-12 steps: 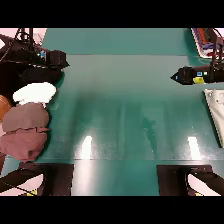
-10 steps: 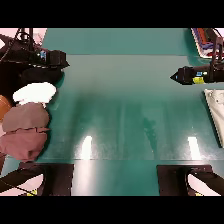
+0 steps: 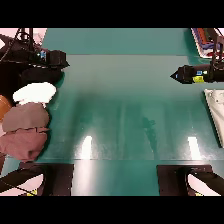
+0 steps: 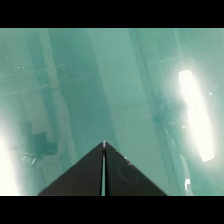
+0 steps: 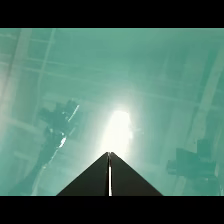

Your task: Fold the shirts.

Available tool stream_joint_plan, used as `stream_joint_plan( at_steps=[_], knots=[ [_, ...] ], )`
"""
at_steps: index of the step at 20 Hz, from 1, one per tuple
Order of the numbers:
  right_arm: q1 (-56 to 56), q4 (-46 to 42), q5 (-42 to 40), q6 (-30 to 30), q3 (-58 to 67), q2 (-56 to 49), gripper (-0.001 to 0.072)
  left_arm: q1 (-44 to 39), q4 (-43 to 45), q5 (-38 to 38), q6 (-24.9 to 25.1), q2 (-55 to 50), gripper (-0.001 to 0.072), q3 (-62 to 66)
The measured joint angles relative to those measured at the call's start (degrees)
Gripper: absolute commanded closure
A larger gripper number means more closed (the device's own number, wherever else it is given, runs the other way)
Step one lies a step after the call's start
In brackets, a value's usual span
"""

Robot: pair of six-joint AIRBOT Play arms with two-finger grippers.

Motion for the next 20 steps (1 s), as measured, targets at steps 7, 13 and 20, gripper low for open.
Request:
stream_joint_plan(
  at_steps=[7, 13, 20],
  knots=[
    [0.00, -0.04, 0.13, -0.02, 0.00, 0.00, 0.0691, -0.02, 1.66, 1.40, -0.20, -0.02, 0.0194, 0.00],
    [0.00, -0.09, 0.55, -0.07, 0.00, 0.00, 0.0691, 1.14, 22.08, 5.31, -6.60, -3.98, 0.0194, 0.00],
    [0.00, -0.02, 0.98, -0.09, 0.00, 0.00, 0.0691, 10.51, 31.82, 15.67, -10.32, -19.28, 0.0194, 0.00]
  ],
)
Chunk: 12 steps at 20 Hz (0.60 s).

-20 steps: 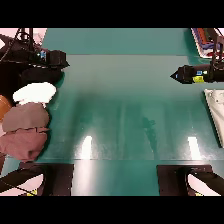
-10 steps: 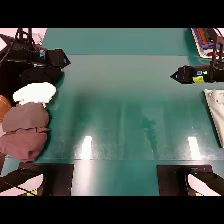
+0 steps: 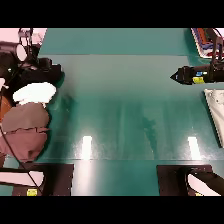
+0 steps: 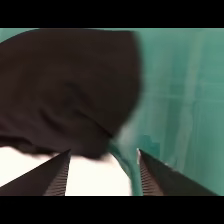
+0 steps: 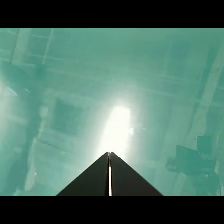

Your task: Fold the shirts.

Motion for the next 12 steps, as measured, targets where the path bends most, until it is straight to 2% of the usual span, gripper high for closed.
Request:
stream_joint_plan(
  at_steps=[6, 7, 8, 12],
  knots=[
    [0.00, 0.07, 0.39, 0.00, 0.00, 0.02, 0.0691, 4.46, -1.86, 10.43, -0.48, -9.64, 0.0226, 0.07],
    [0.00, 0.13, 0.42, 0.00, 0.00, 0.02, 0.0691, 4.66, -1.88, 11.67, -0.50, -10.27, 0.0312, 0.33],
    [0.00, 0.22, 0.44, 0.00, 0.00, 0.02, 0.0691, 4.85, -2.08, 12.26, -0.50, -10.69, 0.0663, 0.76],
    [0.00, 0.48, 0.55, 0.02, 0.02, 0.02, 0.0691, 5.20, -2.12, 9.16, -0.48, -11.19, 0.0681, 5.44]
  ],
)
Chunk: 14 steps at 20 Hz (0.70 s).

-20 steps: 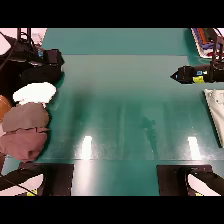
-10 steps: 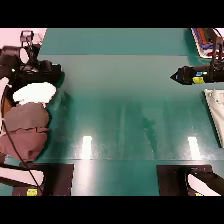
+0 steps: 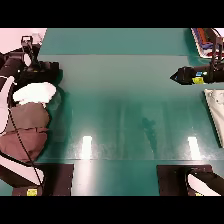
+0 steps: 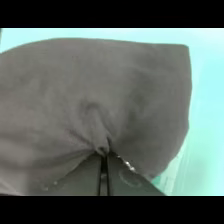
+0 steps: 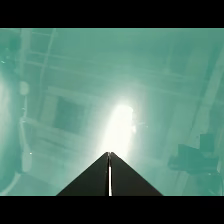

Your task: Fold the shirts.

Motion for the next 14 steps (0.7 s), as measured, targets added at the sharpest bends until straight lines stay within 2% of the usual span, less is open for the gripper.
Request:
stream_joint_plan(
  at_steps=[3, 8, 12, 14],
  knots=[
    [0.00, -0.09, 0.48, 0.00, 1.62, -0.02, 0.0691, -0.35, -0.15, -5.11, 0.98, 2.62, 0.0681, 5.01],
    [-0.07, -0.44, 1.36, -1.49, 11.21, 0.00, 0.0691, -4.98, -0.24, -10.97, 4.94, 16.94, 0.0682, 12.13],
    [-0.13, -1.31, 1.64, -3.30, 20.06, 0.00, 0.0691, -13.88, -0.70, -16.96, 6.60, 29.99, 0.0683, 14.40],
    [-0.15, -2.69, 1.88, -3.72, 23.58, 0.02, 0.0691, -19.98, -0.85, -20.92, 6.60, 33.18, 0.0682, 14.58]
  ],
)
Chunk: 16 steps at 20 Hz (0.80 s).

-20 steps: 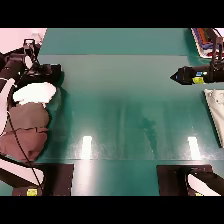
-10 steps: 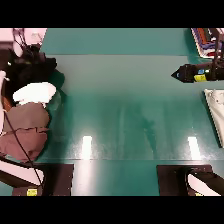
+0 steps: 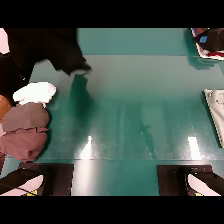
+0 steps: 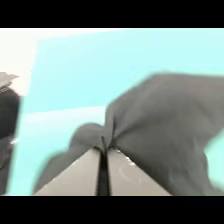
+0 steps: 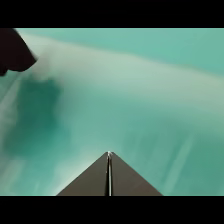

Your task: Fold the shirts.

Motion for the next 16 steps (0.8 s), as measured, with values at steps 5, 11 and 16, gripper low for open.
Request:
stream_joint_plan(
  at_steps=[5, 11, 16],
  knots=[
    [-0.09, -1.79, 0.68, -0.39, 5.05, 0.13, 0.0691, -16.90, -1.53, -4.35, -1.55, -1.66, 0.0678, -3.87],
    [-0.09, -2.32, 0.94, -0.52, 3.39, 2.47, 0.0691, -27.41, -12.76, 3.78, -0.48, -12.81, 0.0153, -7.08],
    [-0.09, -2.38, 0.74, -0.55, 0.94, 3.69, 0.0691, -15.34, -14.78, 1.03, 0.39, -16.06, 0.0153, -7.87]
  ],
)
